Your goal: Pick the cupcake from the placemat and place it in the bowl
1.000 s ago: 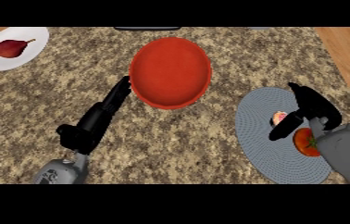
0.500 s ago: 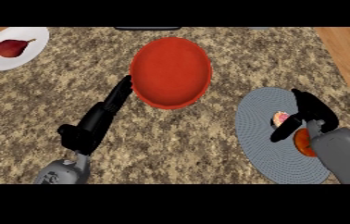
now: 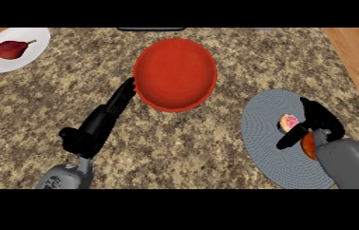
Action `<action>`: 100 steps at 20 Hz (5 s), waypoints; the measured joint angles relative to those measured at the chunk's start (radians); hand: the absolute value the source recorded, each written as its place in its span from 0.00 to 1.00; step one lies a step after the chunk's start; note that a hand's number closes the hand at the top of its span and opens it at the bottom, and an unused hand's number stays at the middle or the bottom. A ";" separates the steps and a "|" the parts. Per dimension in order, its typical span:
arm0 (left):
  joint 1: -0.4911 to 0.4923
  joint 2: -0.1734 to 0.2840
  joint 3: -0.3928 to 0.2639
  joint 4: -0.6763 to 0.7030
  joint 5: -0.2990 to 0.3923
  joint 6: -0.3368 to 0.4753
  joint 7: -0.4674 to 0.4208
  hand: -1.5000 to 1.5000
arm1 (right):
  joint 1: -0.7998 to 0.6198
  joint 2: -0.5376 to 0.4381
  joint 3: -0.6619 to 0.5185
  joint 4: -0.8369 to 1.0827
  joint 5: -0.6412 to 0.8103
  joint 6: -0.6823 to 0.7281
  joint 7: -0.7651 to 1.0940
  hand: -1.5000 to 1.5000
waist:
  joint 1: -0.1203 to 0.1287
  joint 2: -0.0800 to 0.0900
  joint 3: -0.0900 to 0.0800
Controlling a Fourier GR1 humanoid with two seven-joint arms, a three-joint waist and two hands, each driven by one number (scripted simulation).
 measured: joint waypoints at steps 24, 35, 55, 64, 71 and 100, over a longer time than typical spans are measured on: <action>-0.054 -0.071 -0.030 0.009 -0.052 -0.100 0.012 0.50 | -0.433 0.463 0.193 0.220 0.403 -0.083 0.079 1.00 | 0.166 0.027 -0.005; -0.096 -0.097 -0.043 0.048 -0.064 -0.095 0.022 0.50 | -0.811 0.503 0.253 0.361 0.608 -0.172 0.185 1.00 | 0.173 0.018 -0.006; -0.084 -0.082 0.013 0.073 -0.060 -0.079 -0.004 0.50 | -0.974 0.505 0.188 0.676 0.842 -0.350 0.236 1.00 | 0.098 0.018 -0.003; -0.056 -0.079 0.013 0.057 -0.063 -0.080 -0.013 0.50 | -0.868 0.508 0.019 0.730 0.653 -0.399 0.173 0.00 | 0.087 0.020 0.000; -0.061 -0.080 0.022 0.060 -0.069 -0.077 -0.015 0.50 | -0.832 0.510 0.022 0.741 0.568 -0.555 0.086 0.00 | 0.077 0.017 0.000; 0.057 -0.047 0.098 0.011 -0.056 -0.043 -0.005 0.50 | -0.231 0.518 -0.086 0.152 0.847 -1.119 0.087 0.00 | -0.082 -0.034 -0.001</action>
